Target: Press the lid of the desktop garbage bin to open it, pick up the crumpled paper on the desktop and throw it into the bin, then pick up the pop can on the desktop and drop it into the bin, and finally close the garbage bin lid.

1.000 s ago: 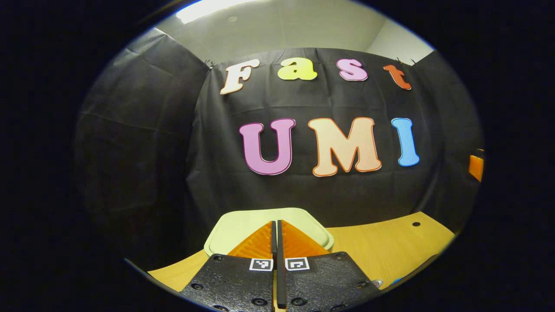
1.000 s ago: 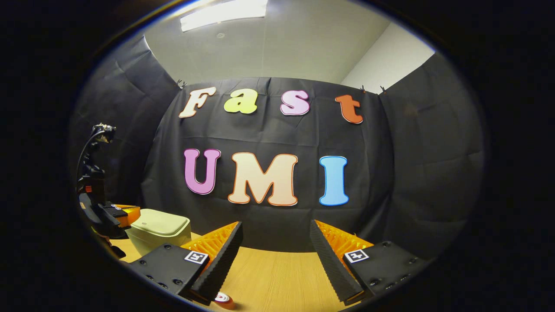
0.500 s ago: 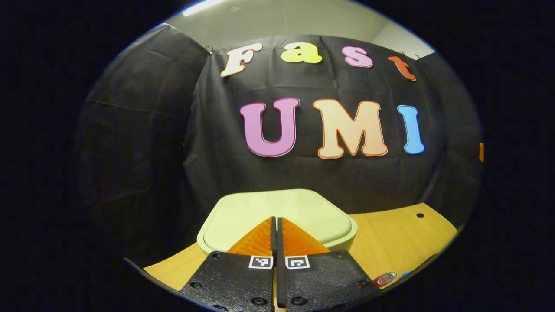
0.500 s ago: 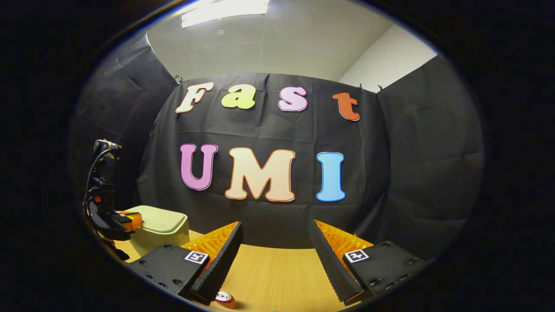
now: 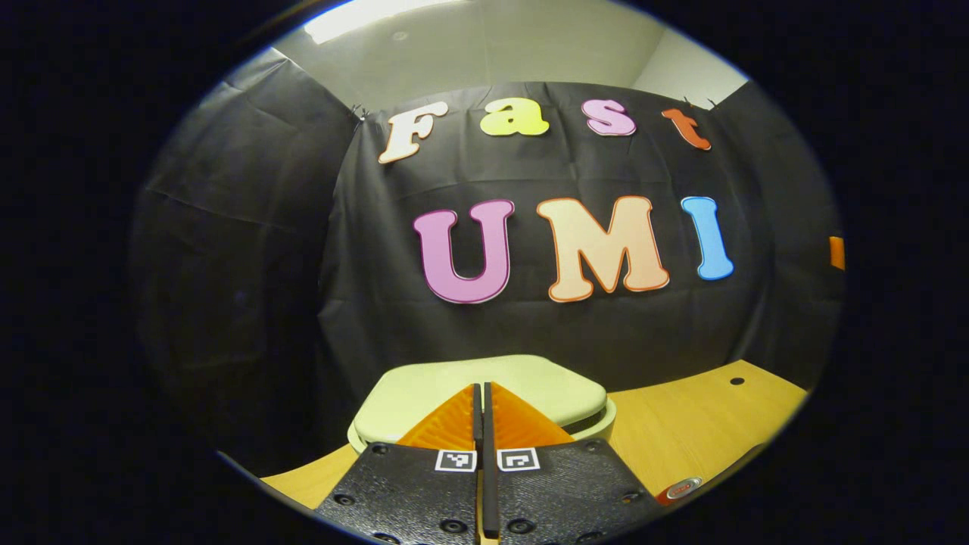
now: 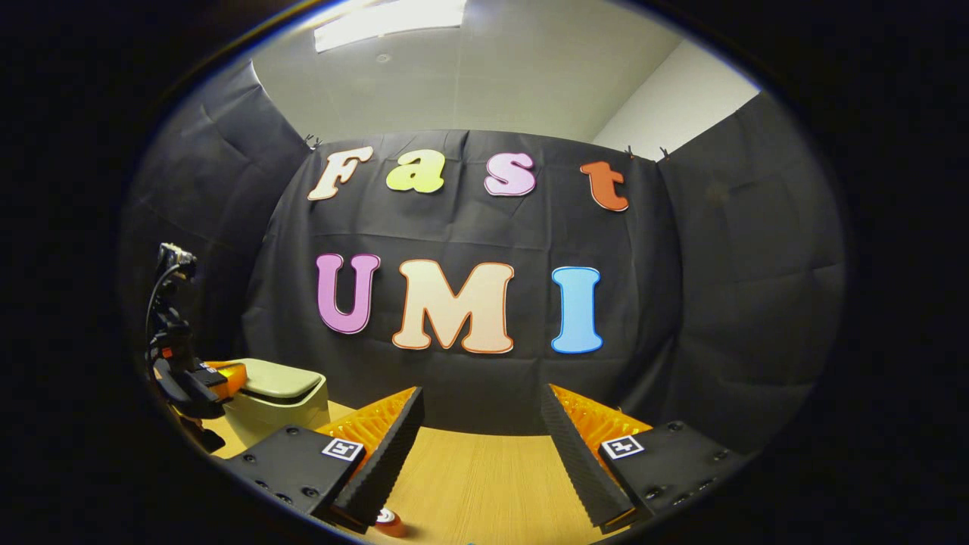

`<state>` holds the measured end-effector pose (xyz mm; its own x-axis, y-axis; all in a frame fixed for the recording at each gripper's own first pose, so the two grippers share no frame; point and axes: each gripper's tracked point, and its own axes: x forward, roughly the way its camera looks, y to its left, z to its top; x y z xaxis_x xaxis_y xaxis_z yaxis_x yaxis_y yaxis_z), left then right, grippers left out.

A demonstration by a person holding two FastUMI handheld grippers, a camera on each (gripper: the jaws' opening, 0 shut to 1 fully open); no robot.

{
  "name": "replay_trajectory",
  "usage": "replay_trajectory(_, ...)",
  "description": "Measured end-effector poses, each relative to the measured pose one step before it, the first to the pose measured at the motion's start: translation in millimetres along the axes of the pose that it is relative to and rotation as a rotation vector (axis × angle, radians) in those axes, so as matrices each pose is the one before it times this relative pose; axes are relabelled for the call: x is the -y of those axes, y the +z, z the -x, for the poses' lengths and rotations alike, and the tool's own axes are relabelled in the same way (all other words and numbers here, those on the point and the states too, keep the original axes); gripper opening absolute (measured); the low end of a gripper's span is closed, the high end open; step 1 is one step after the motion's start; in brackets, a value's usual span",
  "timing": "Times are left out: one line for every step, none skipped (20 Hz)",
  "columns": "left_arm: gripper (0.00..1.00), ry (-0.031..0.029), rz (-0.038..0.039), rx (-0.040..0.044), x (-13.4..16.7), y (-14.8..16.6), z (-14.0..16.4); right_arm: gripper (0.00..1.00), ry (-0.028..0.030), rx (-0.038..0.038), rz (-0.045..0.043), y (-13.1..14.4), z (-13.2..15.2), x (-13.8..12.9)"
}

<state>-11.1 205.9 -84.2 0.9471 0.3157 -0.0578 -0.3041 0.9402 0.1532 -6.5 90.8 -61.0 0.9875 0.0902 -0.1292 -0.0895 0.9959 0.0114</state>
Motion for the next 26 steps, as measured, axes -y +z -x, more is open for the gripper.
replay_trajectory(0.00,0.00403,-0.00632,0.03444,0.56,16.14,0.30,0.99,0.00775,-0.00053,-0.00097,-0.89,-0.48,2.30)
replay_trajectory(0.00,0.00456,0.00496,0.02734,0.34,11.97,1.71,0.98,0.00972,-0.00280,-0.00079,-0.24,-0.47,2.11)
replay_trajectory(0.00,-0.00321,0.01112,0.01651,4.66,9.33,1.09,0.98,0.00871,-0.00153,-0.00097,-1.42,0.17,2.60)
replay_trajectory(0.00,-0.00587,0.01326,0.00941,6.24,8.65,0.33,0.98,0.00541,-0.00165,-0.00160,-2.37,-1.52,3.51)
replay_trajectory(0.00,-0.00652,0.01018,0.00562,6.38,6.77,2.36,0.98,0.00374,-0.00116,-0.00274,-1.15,-0.99,3.47)
replay_trajectory(0.00,-0.01064,0.00654,0.00772,6.45,7.89,3.59,0.99,0.00657,-0.00296,-0.00316,-1.36,-0.99,2.47)
replay_trajectory(0.00,-0.01609,0.00405,0.01166,8.50,7.05,4.10,0.98,0.01187,-0.00605,-0.00346,-3.77,0.35,0.81)
replay_trajectory(0.00,-0.01385,-0.00177,0.01305,7.15,7.15,2.72,0.99,0.01103,-0.00758,-0.00294,-4.00,-0.94,1.32)
replay_trajectory(0.03,-0.01569,-0.00333,0.01317,8.01,5.66,4.33,0.99,0.00868,-0.00825,-0.00169,-5.26,0.39,2.46)
replay_trajectory(0.06,-0.02305,0.00038,0.00400,10.02,4.73,3.33,0.98,0.00728,-0.01085,-0.00208,-5.65,-0.17,2.71)
replay_trajectory(0.19,-0.01978,0.00103,-0.00357,10.70,1.67,2.69,0.98,0.00806,-0.01305,-0.00374,-7.55,-1.34,1.83)
replay_trajectory(0.30,-0.00734,0.00068,0.00044,6.01,2.69,3.36,0.98,0.01075,-0.01449,-0.00384,-7.05,-0.88,0.56)
replay_trajectory(0.40,-0.00693,0.00233,0.00383,6.72,1.96,3.78,0.98,0.01099,-0.01432,-0.00118,-7.18,-1.85,-0.14)
replay_trajectory(0.42,-0.00970,0.00372,0.00567,7.97,3.11,3.31,0.98,0.01115,-0.01452,0.00241,-7.91,-2.19,0.06)
replay_trajectory(0.57,-0.01225,0.00037,0.00013,7.70,0.51,2.67,0.98,0.00918,-0.01537,0.00502,-9.41,-0.88,0.22)
replay_trajectory(0.66,-0.00862,-0.00291,-0.00540,6.09,-0.22,2.96,1.00,0.00940,-0.01786,0.00418,-10.15,-0.80,-0.23)
replay_trajectory(0.65,-0.00413,-0.00550,-0.00544,4.97,-0.83,3.88,0.98,0.01123,-0.02266,0.00215,-11.85,-1.77,-1.38)
replay_trajectory(0.71,-0.00053,-0.00238,-0.00363,2.99,0.76,3.15,0.98,0.00946,-0.02377,0.00373,-14.34,-1.42,-1.16)
replay_trajectory(0.77,0.00217,0.00452,-0.00477,2.48,-0.57,3.17,0.98,0.00808,-0.02816,0.00543,-14.79,-1.98,-0.54)
replay_trajectory(0.79,-0.00193,0.00965,-0.00622,4.02,-0.54,3.17,0.98,0.00833,-0.02906,0.00555,-15.19,-2.11,-1.12)
replay_trajectory(0.92,-0.00298,0.00730,-0.00524,3.30,-0.91,2.64,0.98,0.00651,-0.03209,0.00757,-16.57,-0.85,-1.51)
replay_trajectory(0.90,0.00354,-0.00189,-0.00377,0.95,0.68,4.47,0.98,0.00683,-0.03348,0.00672,-17.32,-2.54,-1.14)
replay_trajectory(0.99,0.00163,-0.00623,-0.00057,0.42,-0.18,1.16,0.98,0.00667,-0.03412,0.00536,-16.67,-2.64,-1.25)
replay_trajectory(0.94,0.00223,-0.00500,-0.00530,0.23,-0.48,1.74,1.00,0.00571,-0.03092,0.00510,-15.52,-3.28,-1.27)
replay_trajectory(0.93,-0.00007,0.00042,-0.00572,0.97,-1.76,1.98,0.98,0.00417,-0.02804,0.00654,-14.49,-2.41,-1.71)
replay_trajectory(0.93,0.00021,0.00189,-0.00550,0.73,-1.01,1.82,0.98,0.00414,-0.02713,0.00658,-13.84,-2.95,-1.39)
